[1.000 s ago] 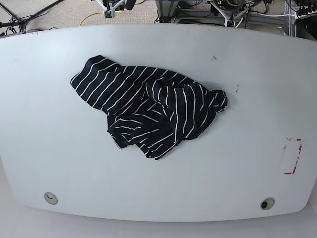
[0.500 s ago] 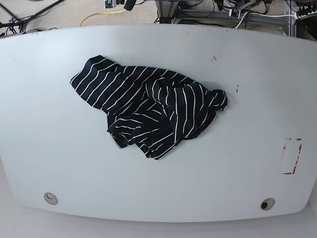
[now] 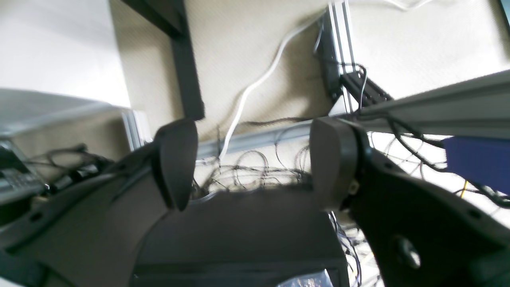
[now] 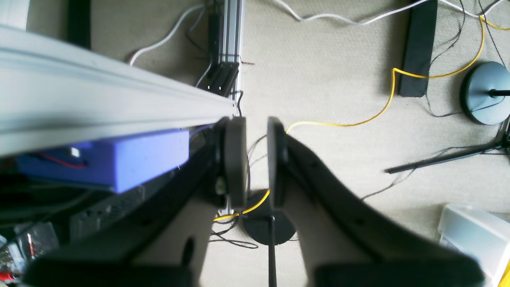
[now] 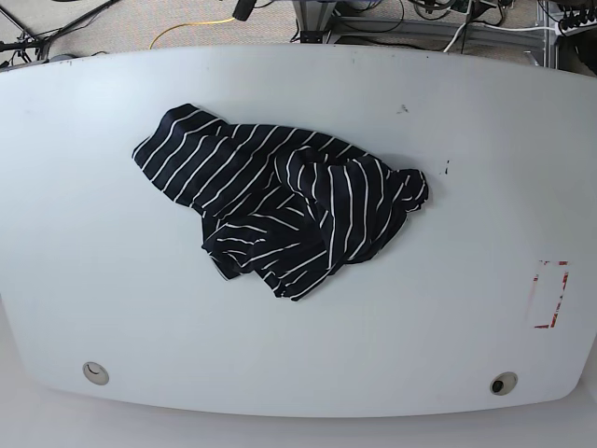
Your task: Fold the T-shirt properly
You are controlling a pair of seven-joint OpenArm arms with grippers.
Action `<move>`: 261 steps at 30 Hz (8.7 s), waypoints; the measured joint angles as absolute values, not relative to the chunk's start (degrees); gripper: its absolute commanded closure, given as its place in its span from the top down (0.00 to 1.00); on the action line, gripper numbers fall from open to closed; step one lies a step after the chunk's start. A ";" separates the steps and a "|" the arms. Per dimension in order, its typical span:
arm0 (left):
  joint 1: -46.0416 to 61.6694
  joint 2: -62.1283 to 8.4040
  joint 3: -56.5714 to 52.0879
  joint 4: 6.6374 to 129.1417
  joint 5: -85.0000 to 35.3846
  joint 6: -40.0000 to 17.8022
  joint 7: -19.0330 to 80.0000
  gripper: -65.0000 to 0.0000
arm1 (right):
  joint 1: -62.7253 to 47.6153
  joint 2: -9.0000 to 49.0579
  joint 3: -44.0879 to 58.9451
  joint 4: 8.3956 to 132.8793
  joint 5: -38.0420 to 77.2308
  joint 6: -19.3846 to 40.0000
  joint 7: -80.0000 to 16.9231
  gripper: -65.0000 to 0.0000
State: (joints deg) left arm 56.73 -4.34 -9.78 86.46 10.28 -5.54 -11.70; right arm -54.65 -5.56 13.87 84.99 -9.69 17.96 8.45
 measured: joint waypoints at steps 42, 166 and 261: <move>55.48 -4.51 -16.36 113.23 -2.44 -5.21 -10.50 0.86 | -49.60 3.03 12.14 115.33 7.11 18.04 -1.74 0.52; 50.33 -4.32 -15.31 112.18 -2.44 -5.56 2.20 0.86 | 14.37 21.43 -25.45 89.23 -16.71 29.71 -25.21 0.57; 34.70 -4.25 -4.47 112.22 -2.46 -5.82 6.48 0.87 | 72.58 3.38 -25.87 93.62 -15.84 40.58 -60.55 0.00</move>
